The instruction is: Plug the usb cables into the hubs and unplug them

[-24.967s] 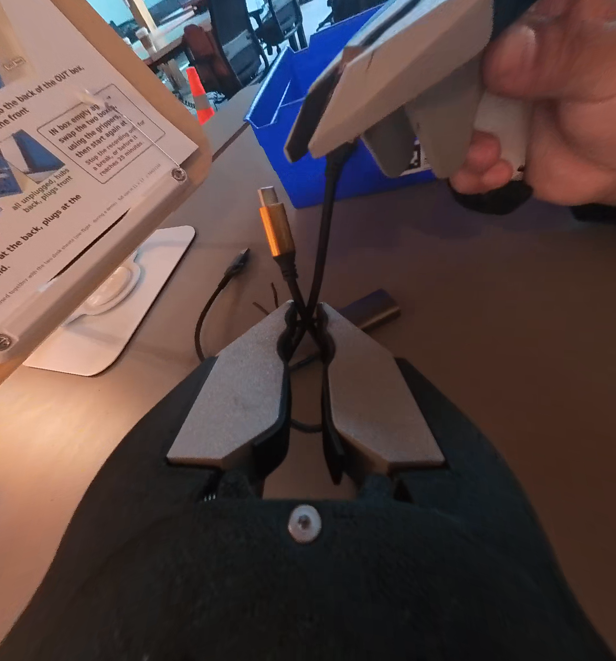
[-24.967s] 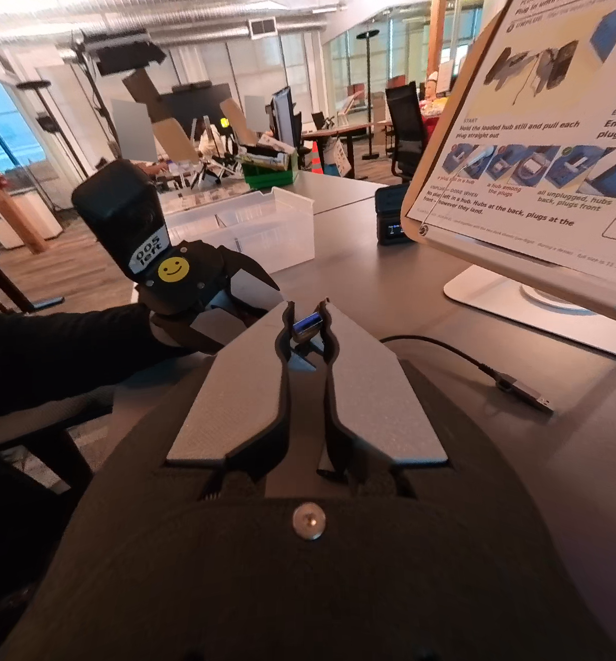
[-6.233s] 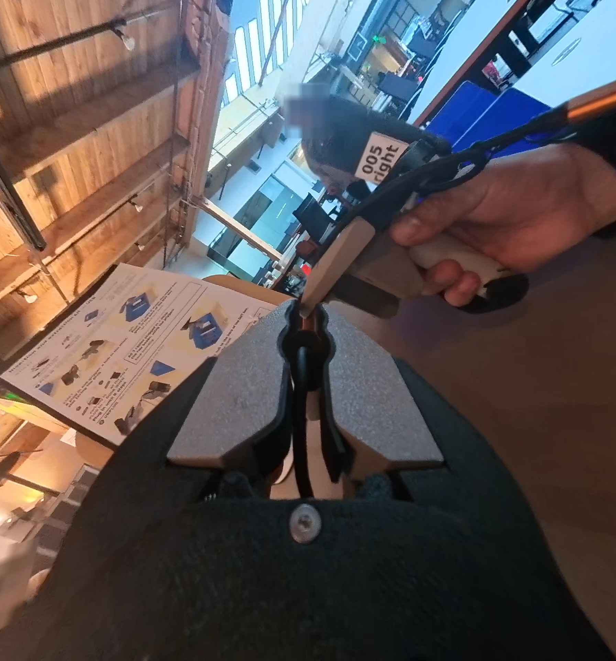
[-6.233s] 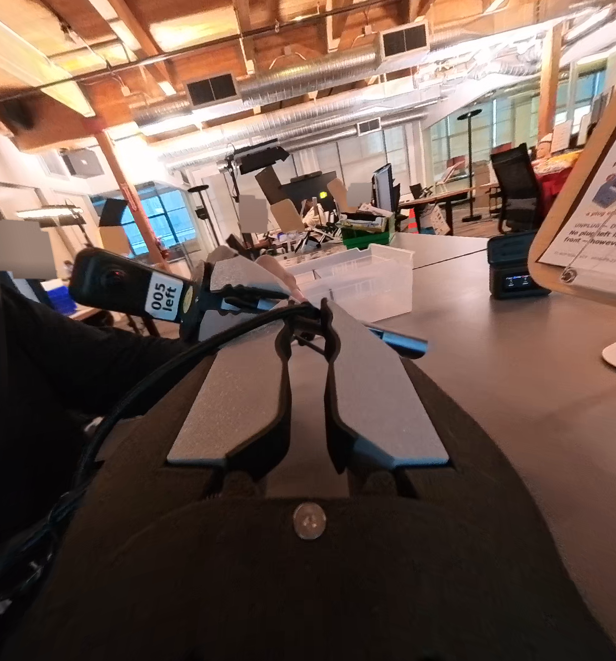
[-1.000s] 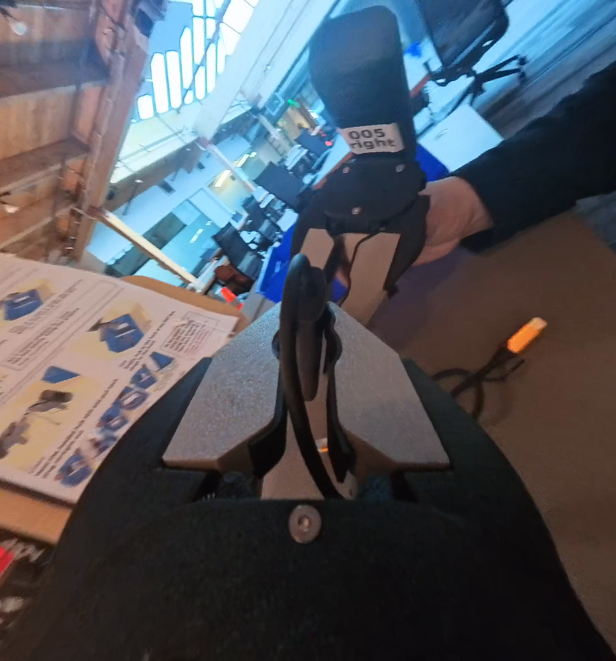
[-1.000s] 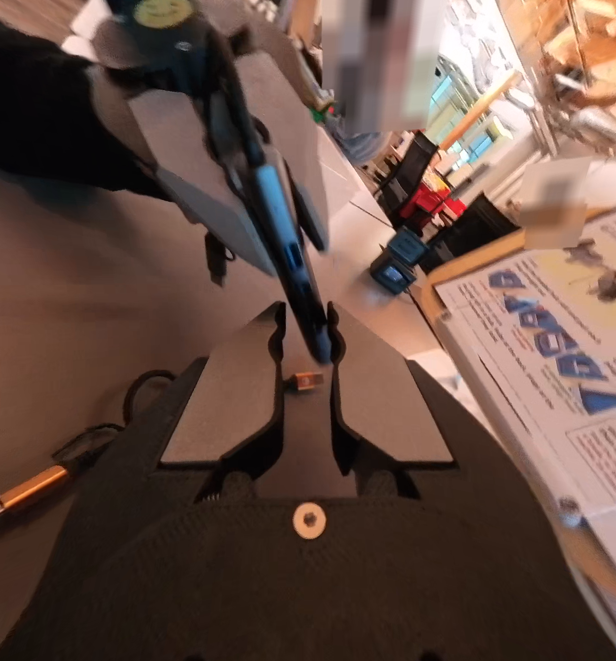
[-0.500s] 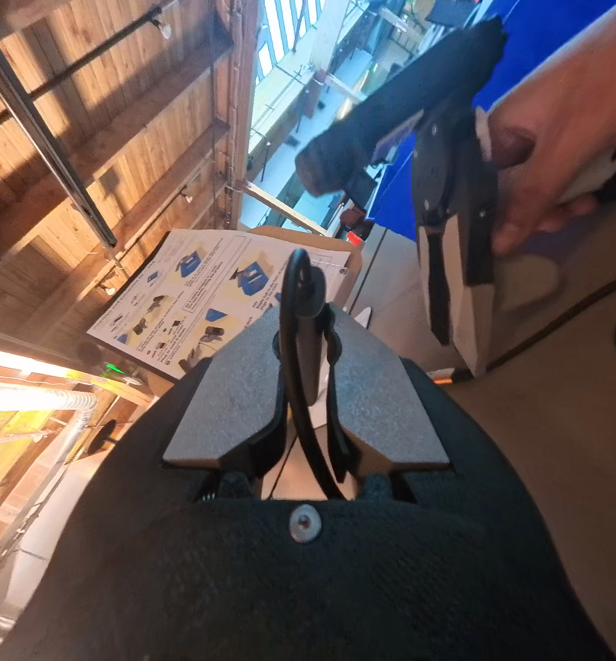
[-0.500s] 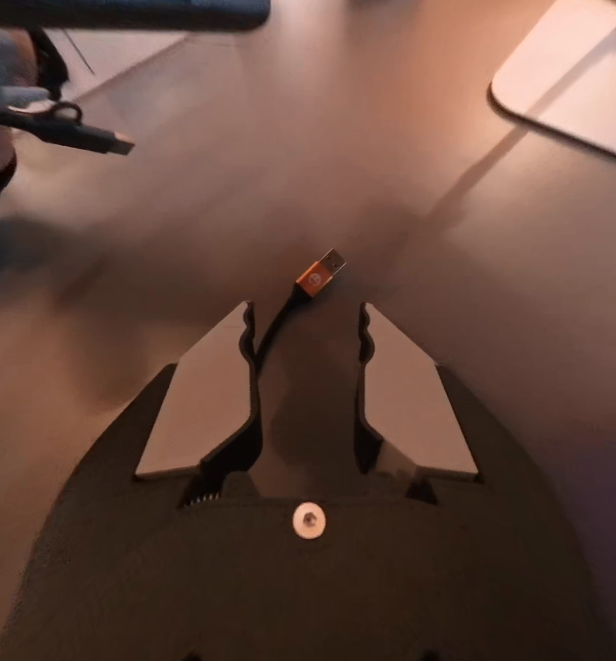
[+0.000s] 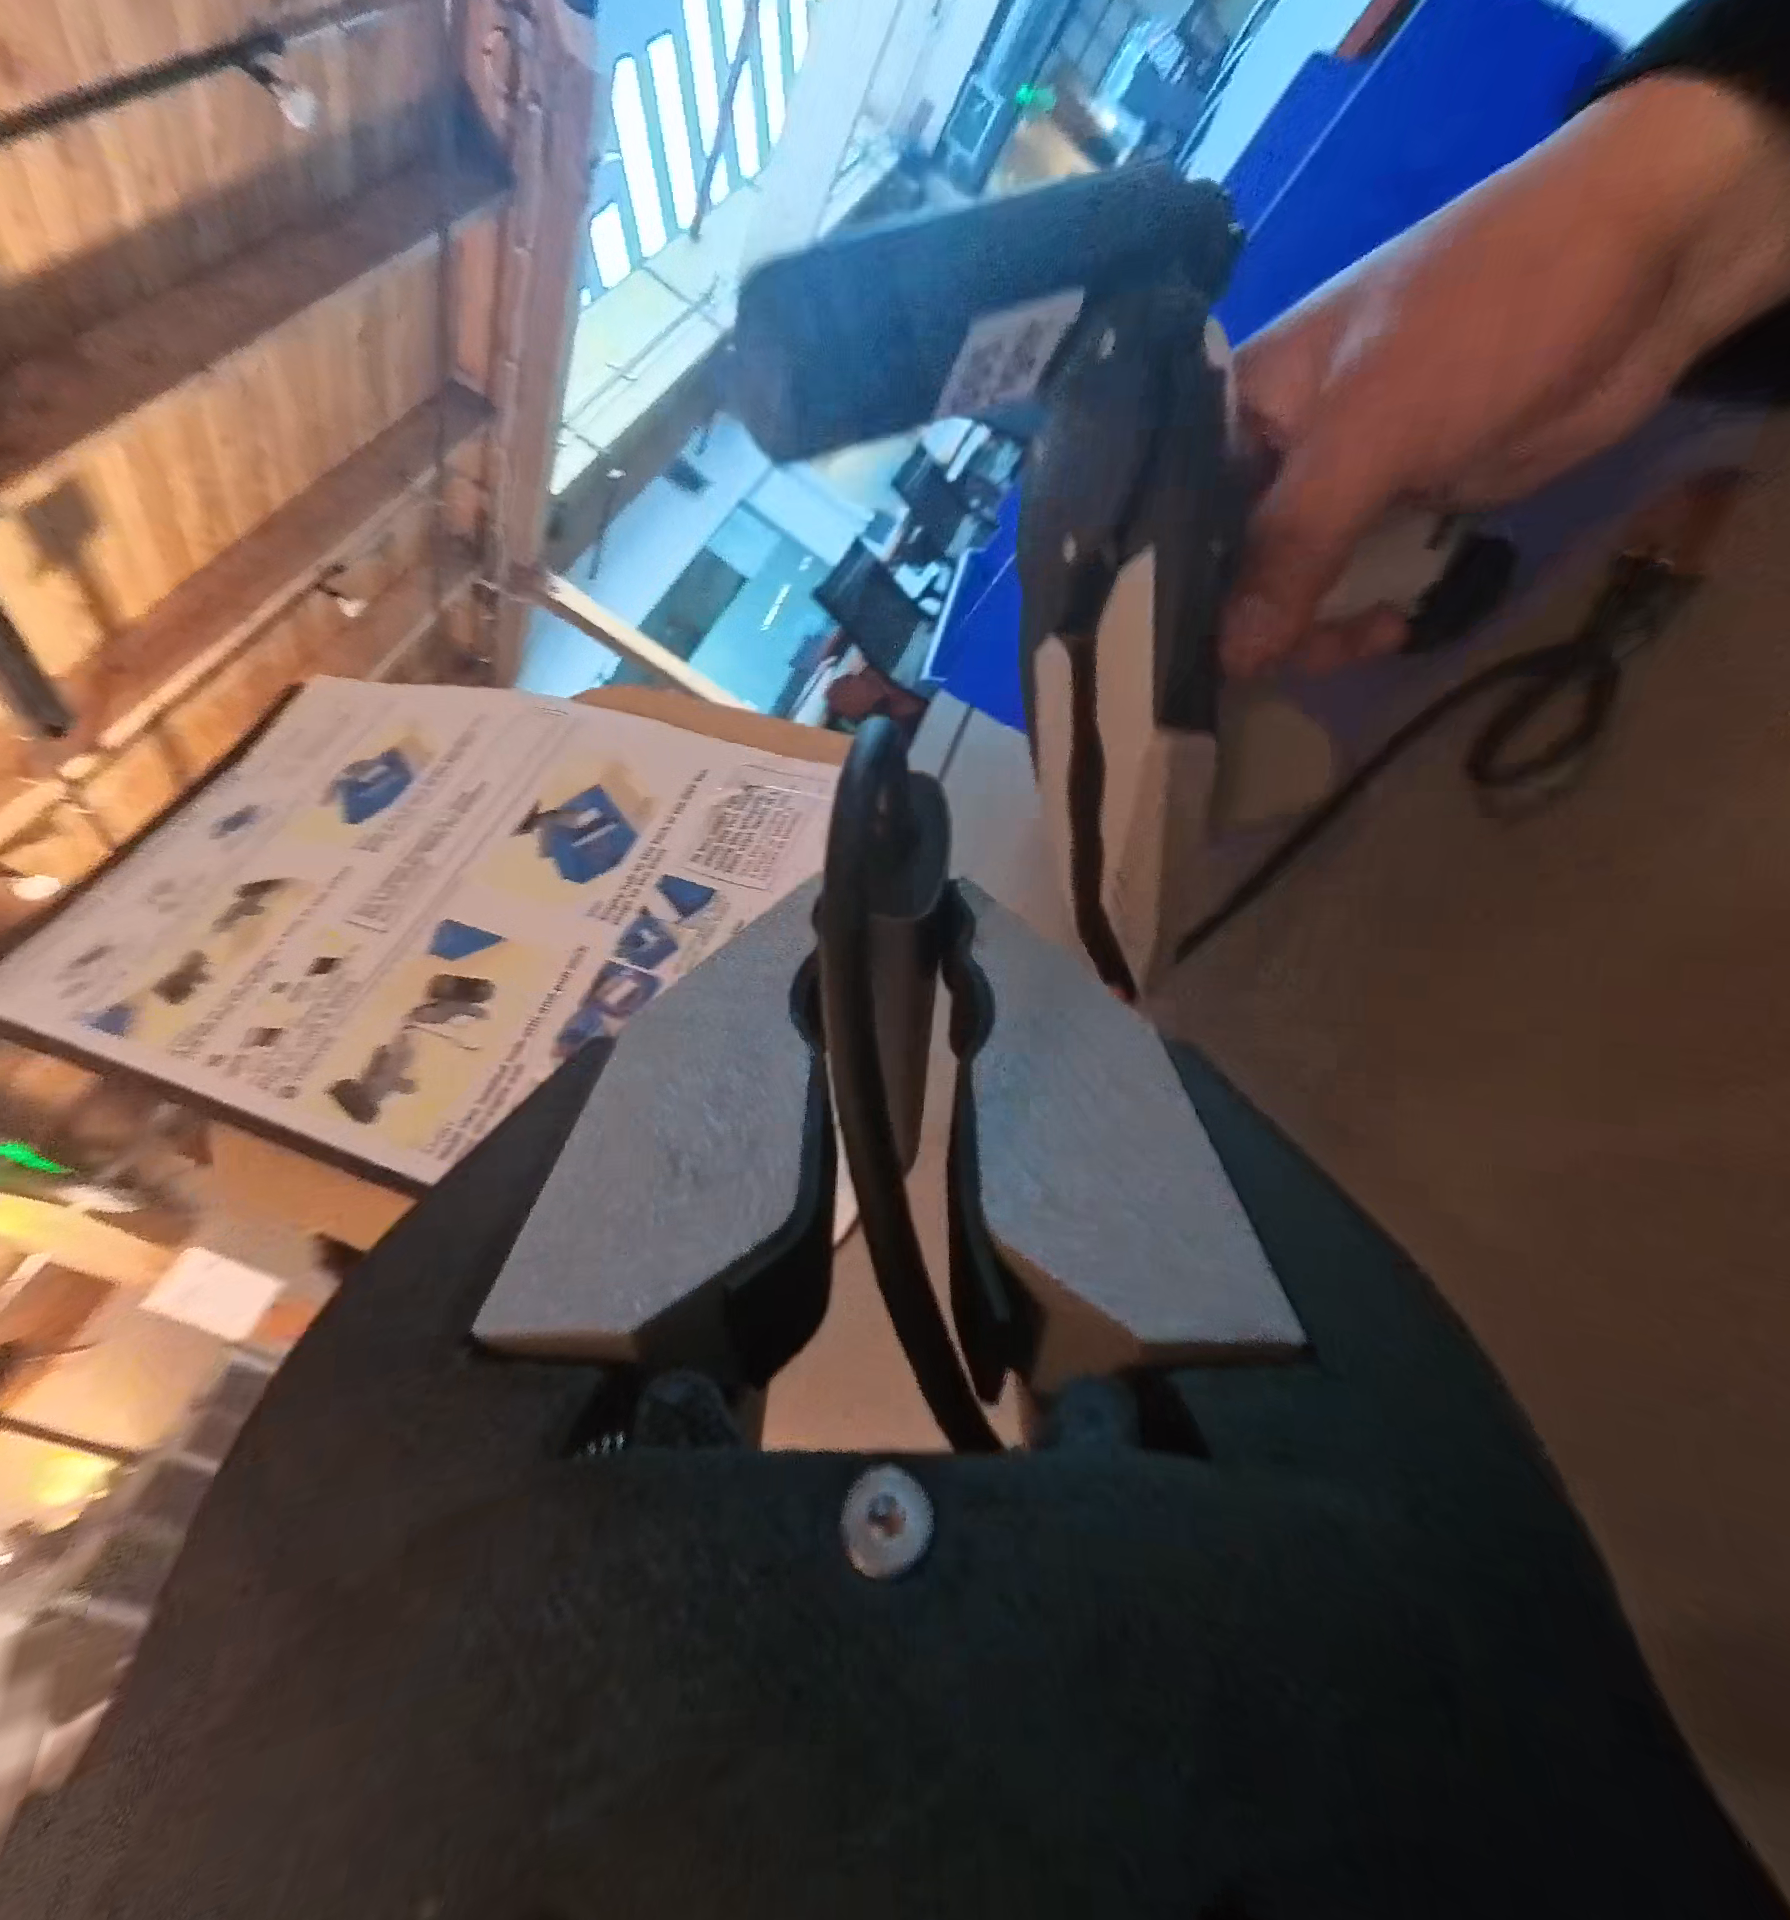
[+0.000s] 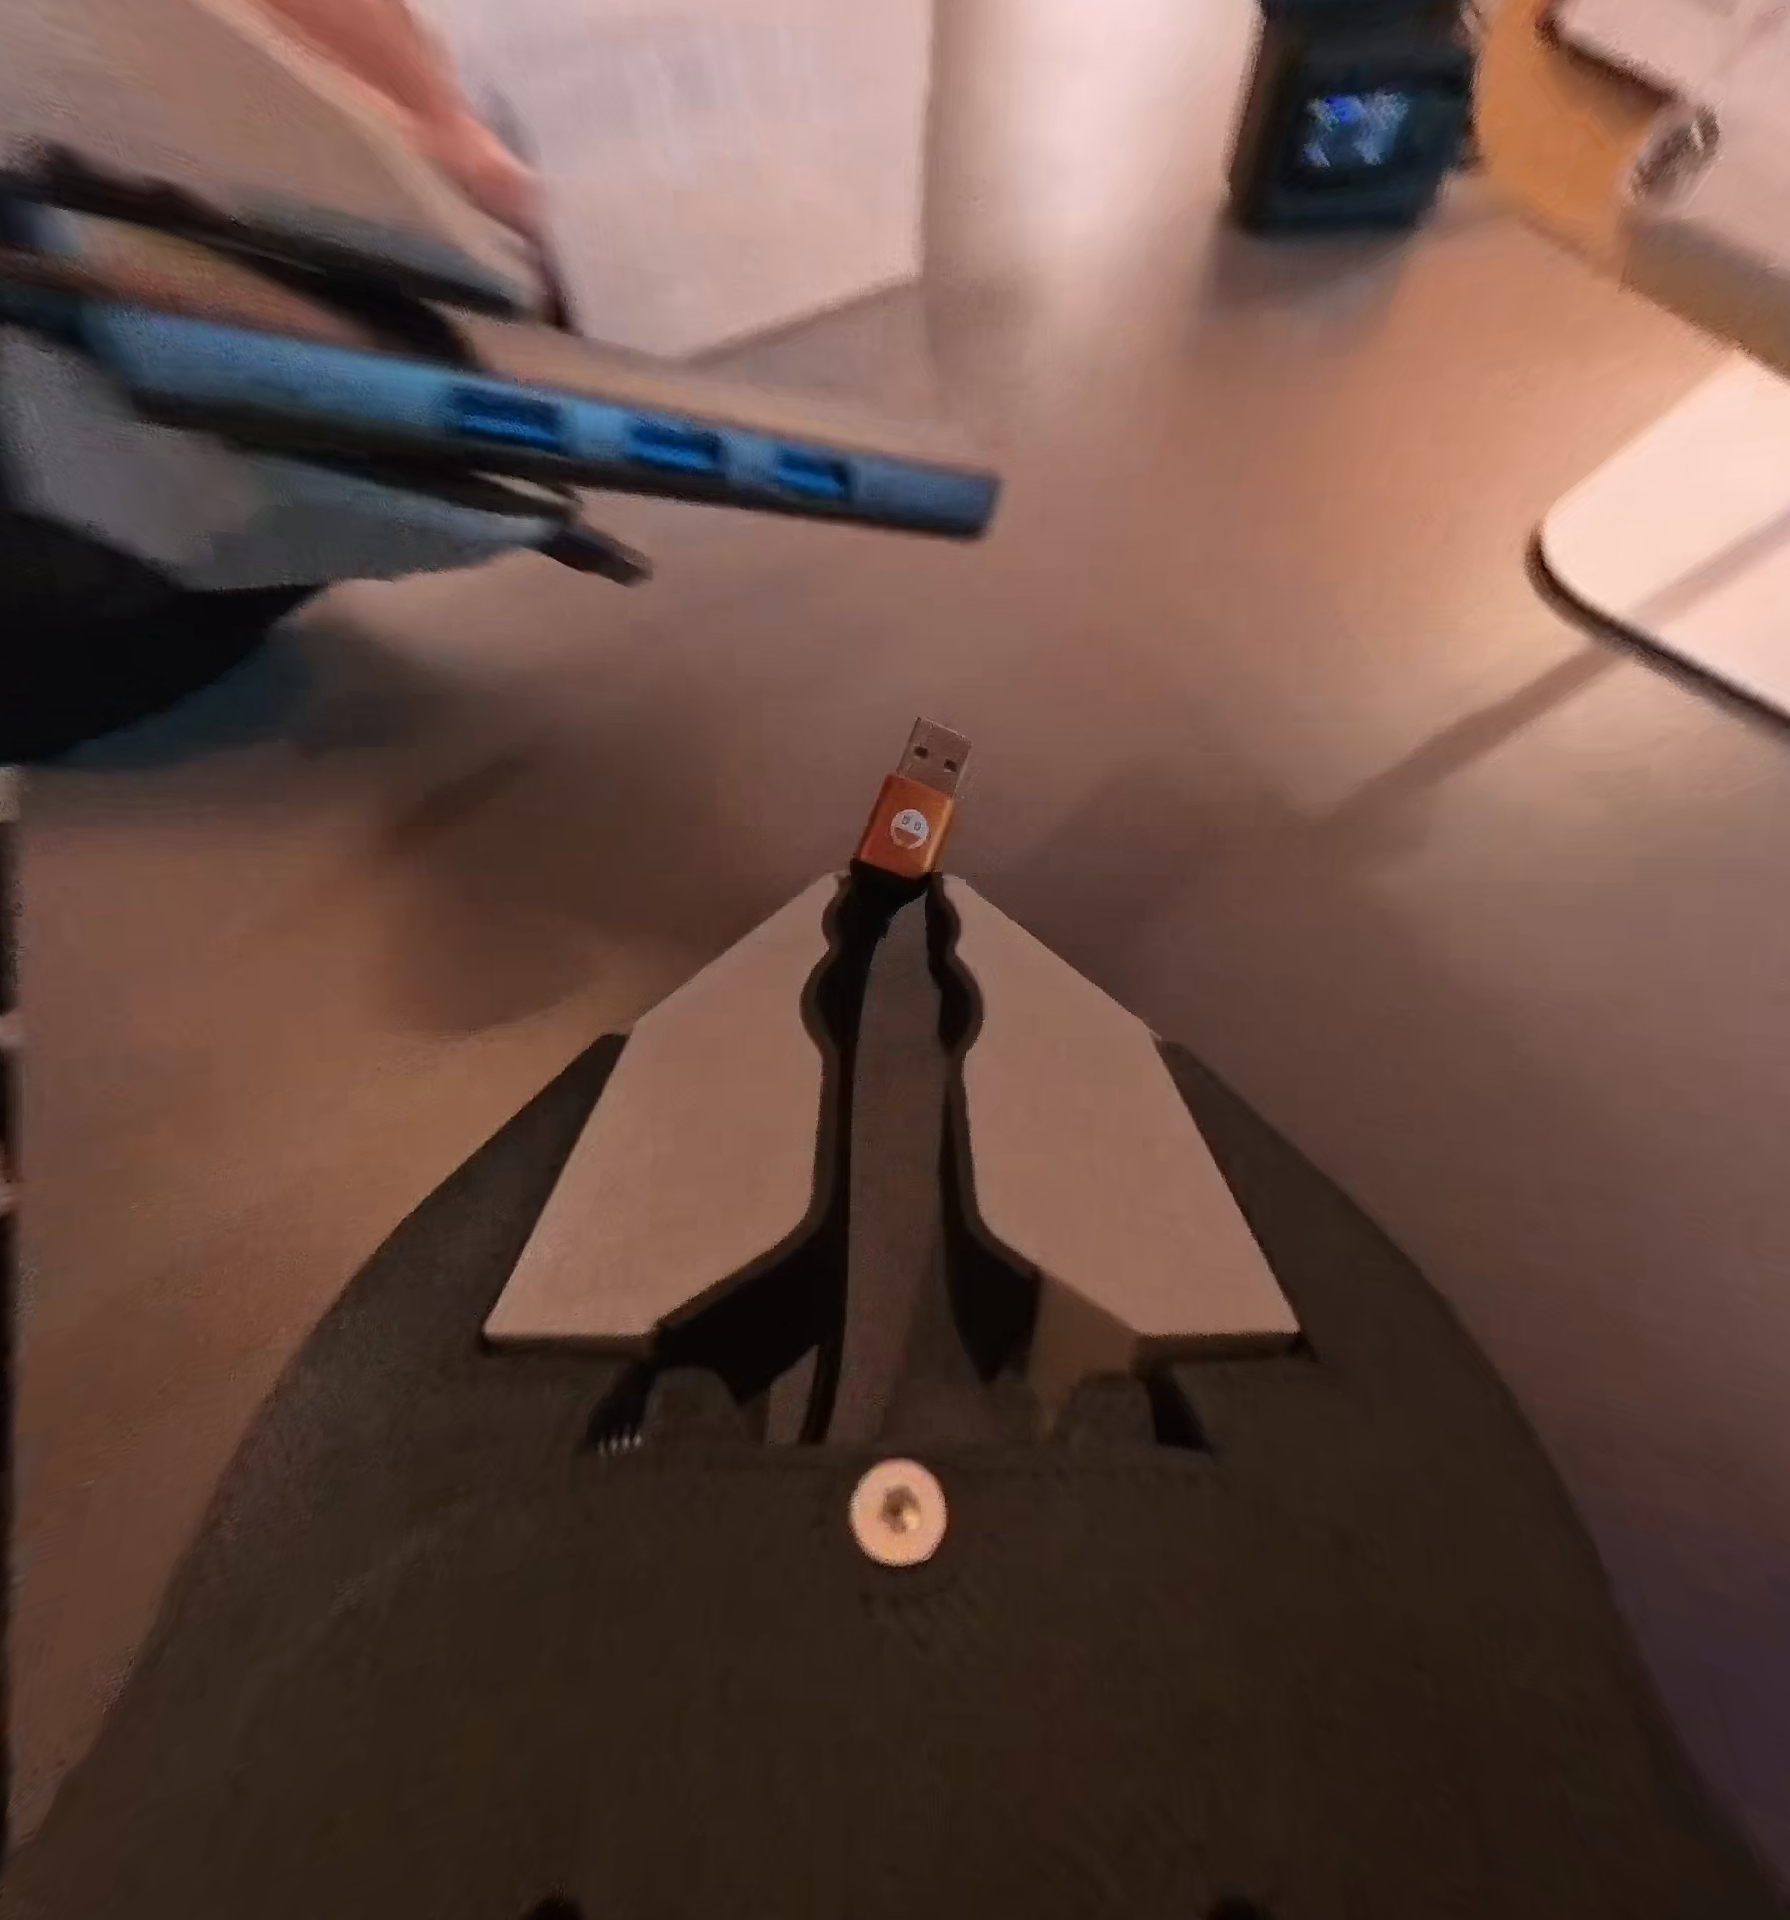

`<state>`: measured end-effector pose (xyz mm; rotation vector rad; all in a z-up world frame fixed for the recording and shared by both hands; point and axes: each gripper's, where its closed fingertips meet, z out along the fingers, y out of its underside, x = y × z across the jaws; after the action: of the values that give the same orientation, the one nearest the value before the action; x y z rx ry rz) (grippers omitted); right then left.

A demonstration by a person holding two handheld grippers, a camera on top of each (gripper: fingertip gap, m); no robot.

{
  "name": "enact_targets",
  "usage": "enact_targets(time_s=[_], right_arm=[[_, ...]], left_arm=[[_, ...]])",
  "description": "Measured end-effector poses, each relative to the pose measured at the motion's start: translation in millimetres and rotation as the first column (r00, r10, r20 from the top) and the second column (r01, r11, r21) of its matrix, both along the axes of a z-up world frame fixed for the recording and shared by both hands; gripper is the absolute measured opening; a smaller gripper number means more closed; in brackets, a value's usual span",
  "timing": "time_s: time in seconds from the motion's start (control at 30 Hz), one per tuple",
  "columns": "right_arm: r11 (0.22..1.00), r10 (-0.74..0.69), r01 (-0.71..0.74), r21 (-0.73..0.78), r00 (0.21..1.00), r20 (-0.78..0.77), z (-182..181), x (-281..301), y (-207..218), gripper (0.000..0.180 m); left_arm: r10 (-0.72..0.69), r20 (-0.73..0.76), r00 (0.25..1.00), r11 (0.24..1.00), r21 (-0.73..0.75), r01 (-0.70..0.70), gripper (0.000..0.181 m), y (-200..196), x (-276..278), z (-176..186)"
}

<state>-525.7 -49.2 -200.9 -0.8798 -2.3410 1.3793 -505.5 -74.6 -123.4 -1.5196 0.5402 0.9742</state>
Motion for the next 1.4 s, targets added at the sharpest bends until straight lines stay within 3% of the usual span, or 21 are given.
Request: enact_targets(time_s=[0.17, 0.3, 0.4, 0.6, 1.0, 1.4], right_arm=[[0.984, 0.176, -0.176, 0.015, 0.983, -0.057, 22.6, 24.9, 8.3, 0.01], [0.941, 0.33, -0.335, 0.042, 0.939, 0.092, 16.1, 41.6, 2.8, 0.01], [0.905, 0.373, -0.398, 0.15, 0.912, 0.17, 4.6, 40.1, 3.8, 0.01], [0.834, 0.48, -0.528, 0.157, 0.837, 0.263, 8.8, 48.8, -2.1, 0.01], [0.803, 0.55, -0.582, 0.123, 0.805, 0.221, 14.5, 65.5, 1.7, 0.01], [0.762, 0.585, -0.621, 0.183, 0.782, 0.216, 7.4, 75.3, 3.2, 0.01]], left_arm=[[-0.094, 0.068, 0.993, 0.994, -0.041, 0.097, 0.016, -9.1, 6.8, -7.8], [-0.094, -0.038, 0.995, 0.972, -0.221, 0.083, 0.015, -3.8, 11.1, -36.7], [-0.105, -0.073, 0.992, 0.968, -0.235, 0.086, 0.015, 2.9, 15.3, -39.6], [-0.15, -0.106, 0.983, 0.957, -0.267, 0.117, 0.015, 7.3, 24.1, -47.3], [-0.197, -0.108, 0.974, 0.958, -0.234, 0.168, 0.015, 12.6, 40.1, -39.3], [-0.229, -0.126, 0.965, 0.93, -0.322, 0.179, 0.015, 12.1, 47.7, -54.0]])
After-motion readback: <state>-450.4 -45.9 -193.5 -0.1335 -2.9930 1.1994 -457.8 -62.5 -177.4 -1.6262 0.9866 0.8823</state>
